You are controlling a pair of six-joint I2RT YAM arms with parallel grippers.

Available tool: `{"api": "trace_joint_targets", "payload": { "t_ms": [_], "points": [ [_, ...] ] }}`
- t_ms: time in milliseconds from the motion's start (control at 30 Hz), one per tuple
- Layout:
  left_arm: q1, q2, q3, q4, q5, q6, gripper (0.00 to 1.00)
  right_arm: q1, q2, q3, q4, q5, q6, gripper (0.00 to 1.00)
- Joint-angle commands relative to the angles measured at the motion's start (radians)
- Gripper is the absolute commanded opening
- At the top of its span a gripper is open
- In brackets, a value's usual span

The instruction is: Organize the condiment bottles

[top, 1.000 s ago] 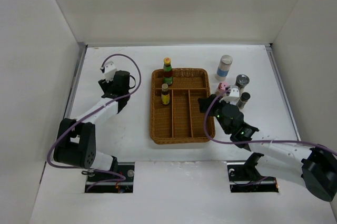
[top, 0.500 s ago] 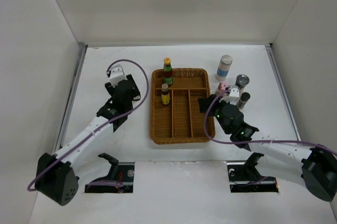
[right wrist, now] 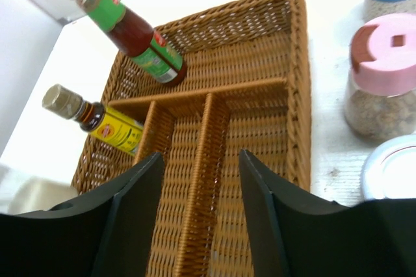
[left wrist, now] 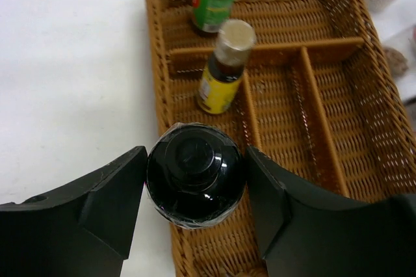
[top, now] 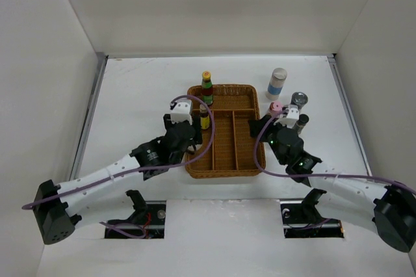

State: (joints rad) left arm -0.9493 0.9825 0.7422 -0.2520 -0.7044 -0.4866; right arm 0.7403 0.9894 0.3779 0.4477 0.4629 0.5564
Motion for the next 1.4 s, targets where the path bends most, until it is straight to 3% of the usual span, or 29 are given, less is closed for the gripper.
{"api": "trace_joint_targets", "payload": {
  "t_ms": [0, 200, 433, 533, 800, 1100, 1233, 1367],
  "points": [
    [-0.036, 0.013, 0.045, 0.111, -0.047, 0.000, 0.29, -0.012, -0.032, 0.004, 0.034, 0.008, 0.010, 0.55],
    [-0.036, 0.116, 0.025, 0.169, -0.009, 0.032, 0.30, -0.022, -0.046, 0.000, 0.020, 0.022, 0.010, 0.56],
    [-0.029, 0.240, -0.012, 0.238, 0.034, 0.060, 0.33, -0.043, -0.116, 0.048, -0.070, 0.065, 0.002, 0.67],
    [-0.015, 0.237, -0.046, 0.278, 0.042, 0.066, 0.46, -0.074, -0.094, 0.123, -0.159, 0.115, -0.007, 0.70],
    [0.013, 0.087, -0.130, 0.416, 0.040, 0.137, 0.84, -0.282, 0.104, 0.367, -0.247, 0.123, -0.099, 0.74],
    [0.123, -0.197, -0.346, 0.790, 0.071, 0.141, 0.89, -0.423, 0.420, 0.719, -0.440, 0.057, -0.256, 0.87],
    [0.151, -0.280, -0.440, 0.846, 0.056, 0.120, 0.89, -0.463, 0.573, 0.843, -0.503, 0.016, -0.280, 0.92],
    [0.178, -0.252, -0.458, 0.862, 0.072, 0.088, 0.89, -0.489, 0.682, 0.912, -0.534, 0.002, -0.294, 0.94]
  ]
}}
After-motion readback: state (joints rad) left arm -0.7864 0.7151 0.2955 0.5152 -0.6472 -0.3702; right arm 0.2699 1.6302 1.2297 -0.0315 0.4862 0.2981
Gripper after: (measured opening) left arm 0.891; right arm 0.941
